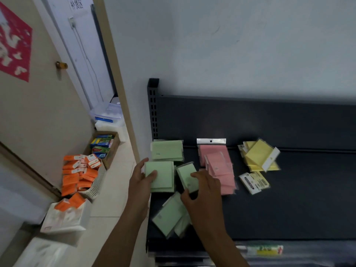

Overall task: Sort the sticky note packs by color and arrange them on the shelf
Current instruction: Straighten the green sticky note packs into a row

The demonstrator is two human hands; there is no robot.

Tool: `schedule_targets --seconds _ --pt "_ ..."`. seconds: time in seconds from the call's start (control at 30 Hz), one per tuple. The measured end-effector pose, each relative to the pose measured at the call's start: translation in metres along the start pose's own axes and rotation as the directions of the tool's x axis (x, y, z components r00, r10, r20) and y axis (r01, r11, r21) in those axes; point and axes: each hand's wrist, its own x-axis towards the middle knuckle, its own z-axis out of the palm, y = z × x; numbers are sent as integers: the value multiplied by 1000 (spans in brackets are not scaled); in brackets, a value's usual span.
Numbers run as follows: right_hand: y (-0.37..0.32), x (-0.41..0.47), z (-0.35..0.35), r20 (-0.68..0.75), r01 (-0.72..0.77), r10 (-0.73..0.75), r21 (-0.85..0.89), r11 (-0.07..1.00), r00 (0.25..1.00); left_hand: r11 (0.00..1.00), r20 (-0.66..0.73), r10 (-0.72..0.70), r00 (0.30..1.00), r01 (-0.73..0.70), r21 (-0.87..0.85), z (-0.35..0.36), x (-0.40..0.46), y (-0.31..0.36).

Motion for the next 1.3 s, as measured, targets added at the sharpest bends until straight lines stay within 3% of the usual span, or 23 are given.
schedule_targets --seconds 0.13,0.23,0.47,0.6,0.77,0.87,1.13,1.3 --pt "2 -13 -5 34 -13 12 44 999 999 966 -15 157 987 -151 212 1 -10 0" --pt "-1 -25 -5 46 -29 25 75 997 999 946 -28 203 979 -189 262 -3 -22 0" --pt "-29 -65 13 73 -71 68 36 997 995 953 -5 203 979 -196 230 -15 -18 -1" --pt "-44 -73 30 -1 -109 109 -124 986 994 942 83 190 978 -205 266 -10 -9 -4" --pt "-67 -72 46 -74 -262 251 -269 927 965 934 141 147 979 -185 306 -16 -1 -11" --pt "-71 -69 48 -56 -322 319 -272 907 946 921 168 125 978 -177 347 -21 -2 -12" --pt "-68 -66 41 -24 -379 390 -298 876 920 850 221 261 940 -333 410 -18 -7 -10" --pt "-58 -71 37 -74 -341 337 -333 879 939 790 186 309 933 -361 496 -13 -9 -20"
